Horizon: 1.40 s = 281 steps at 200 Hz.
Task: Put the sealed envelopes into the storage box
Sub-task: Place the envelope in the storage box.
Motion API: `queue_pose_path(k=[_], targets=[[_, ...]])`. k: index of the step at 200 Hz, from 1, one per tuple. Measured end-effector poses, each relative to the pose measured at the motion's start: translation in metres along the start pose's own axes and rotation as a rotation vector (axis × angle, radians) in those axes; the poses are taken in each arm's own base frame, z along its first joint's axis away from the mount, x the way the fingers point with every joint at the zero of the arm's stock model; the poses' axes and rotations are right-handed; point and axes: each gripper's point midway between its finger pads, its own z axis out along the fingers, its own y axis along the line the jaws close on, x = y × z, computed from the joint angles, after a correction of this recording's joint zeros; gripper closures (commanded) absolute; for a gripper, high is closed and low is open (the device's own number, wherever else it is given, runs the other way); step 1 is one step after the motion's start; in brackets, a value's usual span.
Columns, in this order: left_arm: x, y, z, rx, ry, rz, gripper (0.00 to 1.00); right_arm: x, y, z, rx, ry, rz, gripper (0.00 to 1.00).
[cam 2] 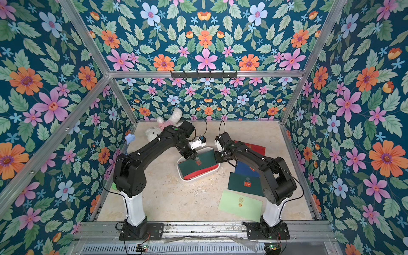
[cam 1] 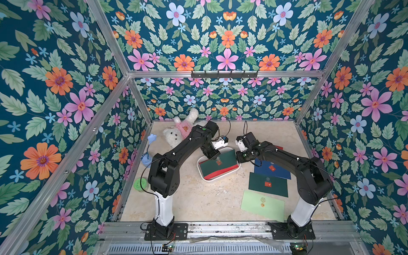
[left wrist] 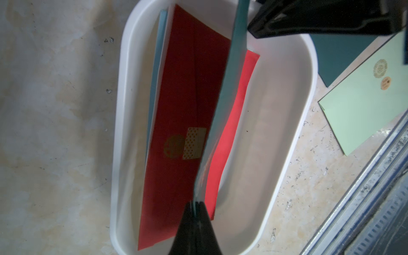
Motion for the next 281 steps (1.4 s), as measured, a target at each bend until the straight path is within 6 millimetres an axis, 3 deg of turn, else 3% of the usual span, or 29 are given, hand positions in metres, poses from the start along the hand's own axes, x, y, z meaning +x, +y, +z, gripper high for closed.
queue_pose_path(k=[60, 103, 152, 212, 281], targets=[[0.008, 0.012, 0.02, -0.007, 0.052, -0.008, 0.98, 0.0, 0.001, -0.001, -0.007, -0.003, -0.005, 0.87], [0.012, 0.026, 0.019, -0.061, 0.065, -0.024, 0.77, 0.003, 0.001, 0.0, -0.008, 0.003, -0.004, 0.87], [0.018, 0.031, 0.028, -0.072, 0.091, -0.036, 0.71, 0.001, 0.004, 0.0, -0.021, -0.002, 0.0, 0.87], [-0.004, 0.044, 0.016, -0.153, -0.007, -0.027, 0.69, 0.006, 0.007, 0.003, -0.028, 0.005, 0.01, 0.87], [-0.025, 0.044, 0.023, -0.143, -0.101, -0.058, 0.67, 0.009, 0.008, 0.007, -0.039, -0.001, 0.021, 0.87]])
